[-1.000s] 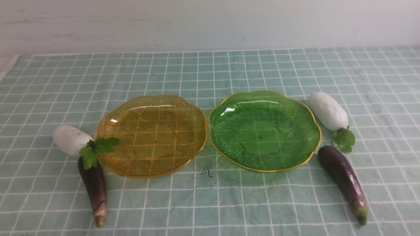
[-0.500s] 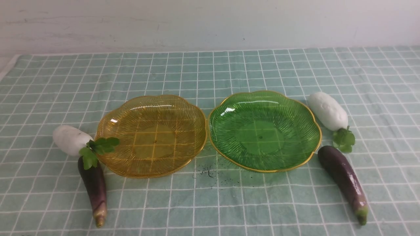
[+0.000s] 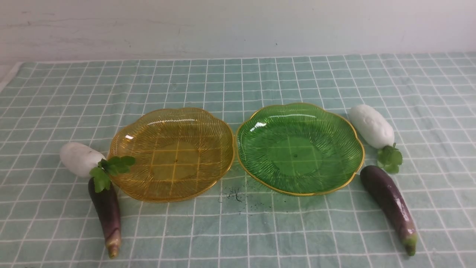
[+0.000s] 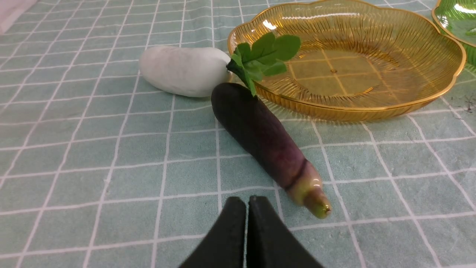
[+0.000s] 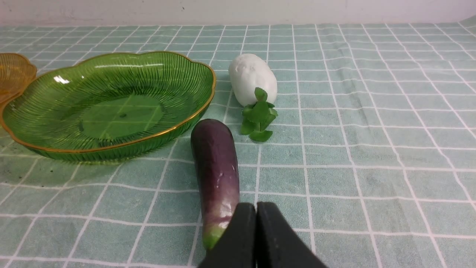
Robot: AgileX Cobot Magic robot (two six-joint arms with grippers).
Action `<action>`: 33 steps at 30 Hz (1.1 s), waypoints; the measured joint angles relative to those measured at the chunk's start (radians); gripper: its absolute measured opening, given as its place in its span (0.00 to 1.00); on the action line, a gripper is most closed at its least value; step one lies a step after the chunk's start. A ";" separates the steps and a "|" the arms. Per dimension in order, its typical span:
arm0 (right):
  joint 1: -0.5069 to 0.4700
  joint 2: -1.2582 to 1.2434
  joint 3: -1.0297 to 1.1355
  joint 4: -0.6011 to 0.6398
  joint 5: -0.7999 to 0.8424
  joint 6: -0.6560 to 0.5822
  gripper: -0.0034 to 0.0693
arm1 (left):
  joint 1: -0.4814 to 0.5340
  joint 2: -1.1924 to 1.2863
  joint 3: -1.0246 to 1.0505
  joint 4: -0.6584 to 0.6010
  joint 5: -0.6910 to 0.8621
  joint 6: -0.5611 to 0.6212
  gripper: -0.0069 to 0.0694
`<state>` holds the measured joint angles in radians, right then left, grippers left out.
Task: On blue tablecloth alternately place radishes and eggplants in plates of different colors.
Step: 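Put the eggplants into the green plate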
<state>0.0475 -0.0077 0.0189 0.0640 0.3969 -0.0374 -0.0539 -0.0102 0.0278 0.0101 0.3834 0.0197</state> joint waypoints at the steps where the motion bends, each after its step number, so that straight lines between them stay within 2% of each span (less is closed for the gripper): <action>1: 0.000 0.000 0.000 0.000 0.000 0.000 0.03 | 0.000 0.000 0.000 0.000 0.000 0.000 0.08; 4: 0.000 0.000 0.000 0.000 0.000 0.000 0.03 | 0.000 0.000 0.000 0.000 0.000 0.000 0.08; 8: 0.000 0.000 0.001 0.045 -0.004 0.025 0.03 | 0.000 0.000 0.000 -0.064 0.000 -0.035 0.08; 9: 0.000 0.000 0.001 0.096 -0.005 0.054 0.03 | 0.000 0.000 0.000 -0.120 0.000 -0.068 0.08; 10: 0.000 0.000 0.002 0.239 -0.005 0.128 0.03 | 0.000 0.000 0.000 -0.245 0.001 -0.145 0.08; 11: 0.000 0.000 0.003 0.302 -0.005 0.165 0.03 | 0.000 0.000 0.000 -0.341 0.002 -0.203 0.08; 12: 0.000 0.000 0.004 0.333 -0.005 0.179 0.03 | 0.000 0.000 0.000 -0.380 0.002 -0.214 0.08; 13: 0.000 0.000 0.006 0.436 -0.007 0.214 0.03 | 0.000 0.000 0.000 -0.535 0.002 -0.311 0.08; 15: 0.000 0.000 0.007 0.546 -0.010 0.247 0.03 | 0.000 0.000 0.000 -0.714 0.002 -0.384 0.08; 19: 0.000 0.000 0.007 0.649 -0.030 0.261 0.03 | 0.000 0.000 0.000 -0.864 -0.006 -0.411 0.08; 23: 0.000 0.000 0.007 0.659 -0.034 0.234 0.03 | 0.000 0.000 0.000 -0.903 -0.017 -0.395 0.08; 26: 0.000 0.000 -0.051 0.636 -0.018 0.120 0.03 | 0.000 0.000 -0.043 -0.912 0.047 -0.300 0.08; 27: 0.000 0.006 -0.097 0.605 -0.018 0.062 0.03 | 0.000 0.000 -0.084 -0.907 0.075 -0.249 0.08; 29: 0.000 0.029 -0.133 0.575 -0.015 0.025 0.03 | 0.000 0.012 -0.130 -0.892 0.110 -0.206 0.08; 33: 0.000 0.219 -0.275 0.391 0.089 -0.027 0.03 | 0.000 0.153 -0.253 -0.781 0.247 -0.153 0.08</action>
<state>0.0475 0.2108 -0.2558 0.4554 0.4863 -0.0643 -0.0539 0.1426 -0.2257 -0.7709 0.6302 -0.1333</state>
